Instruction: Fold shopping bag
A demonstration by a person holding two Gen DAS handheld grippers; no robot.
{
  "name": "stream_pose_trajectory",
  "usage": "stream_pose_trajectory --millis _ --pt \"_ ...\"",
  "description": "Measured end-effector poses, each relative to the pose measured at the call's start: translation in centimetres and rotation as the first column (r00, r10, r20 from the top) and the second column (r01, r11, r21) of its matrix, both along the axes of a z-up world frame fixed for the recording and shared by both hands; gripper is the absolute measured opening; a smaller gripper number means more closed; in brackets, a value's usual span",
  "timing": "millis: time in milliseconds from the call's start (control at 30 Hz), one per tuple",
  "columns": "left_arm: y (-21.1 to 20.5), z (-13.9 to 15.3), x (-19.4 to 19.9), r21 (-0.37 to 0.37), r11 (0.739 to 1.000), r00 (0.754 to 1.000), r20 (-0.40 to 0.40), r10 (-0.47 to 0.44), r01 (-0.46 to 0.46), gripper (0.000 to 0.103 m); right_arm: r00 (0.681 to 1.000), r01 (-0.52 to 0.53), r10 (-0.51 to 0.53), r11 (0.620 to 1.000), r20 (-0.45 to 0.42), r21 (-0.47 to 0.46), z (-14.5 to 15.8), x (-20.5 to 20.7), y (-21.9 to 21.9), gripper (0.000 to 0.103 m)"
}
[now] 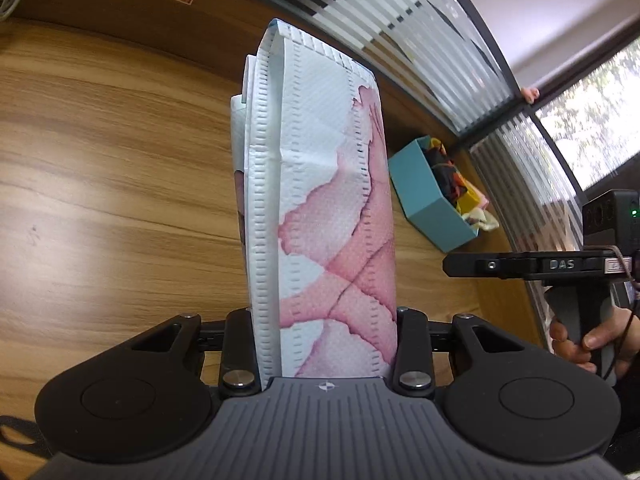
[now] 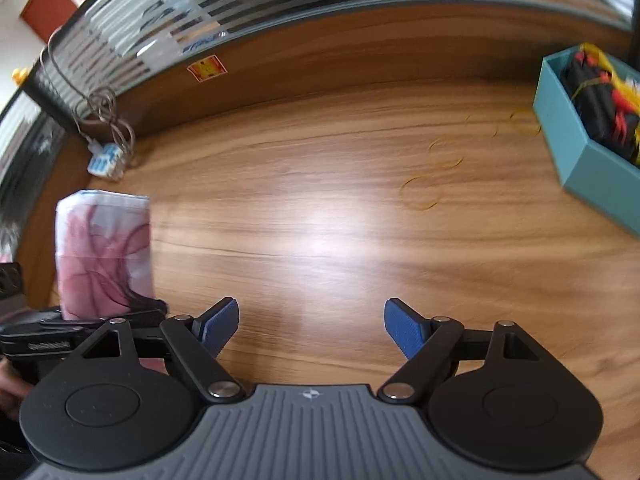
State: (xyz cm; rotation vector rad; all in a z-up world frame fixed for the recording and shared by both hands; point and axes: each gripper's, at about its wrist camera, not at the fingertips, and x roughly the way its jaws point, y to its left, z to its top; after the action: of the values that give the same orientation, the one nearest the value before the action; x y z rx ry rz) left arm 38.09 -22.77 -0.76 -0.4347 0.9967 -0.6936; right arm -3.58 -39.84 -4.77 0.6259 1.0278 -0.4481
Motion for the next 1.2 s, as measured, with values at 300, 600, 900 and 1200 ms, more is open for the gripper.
stream_pose_trajectory --millis 300,600,900,1200 --pt "-3.3 0.5 -0.6 0.024 0.997 0.997 -0.034 0.070 -0.069 0.041 0.991 -0.133 0.128 0.983 -0.049 -0.129 0.7 -0.6 -7.0 0.082" --pt "-5.2 1.3 0.0 0.083 0.991 0.994 0.000 0.109 -0.109 0.041 0.966 -0.244 0.222 0.952 -0.134 -0.183 -0.6 1.9 -13.4 0.072" --pt "-6.9 2.0 2.1 0.127 0.989 0.995 0.070 0.069 -0.078 0.042 0.969 -0.208 0.170 0.953 -0.180 -0.219 -3.3 4.3 -19.3 0.050" --pt "-8.8 0.4 5.7 0.175 0.985 0.997 0.078 -0.008 -0.006 0.042 0.970 -0.150 0.098 0.961 -0.220 -0.234 -6.9 6.6 -22.3 0.038"
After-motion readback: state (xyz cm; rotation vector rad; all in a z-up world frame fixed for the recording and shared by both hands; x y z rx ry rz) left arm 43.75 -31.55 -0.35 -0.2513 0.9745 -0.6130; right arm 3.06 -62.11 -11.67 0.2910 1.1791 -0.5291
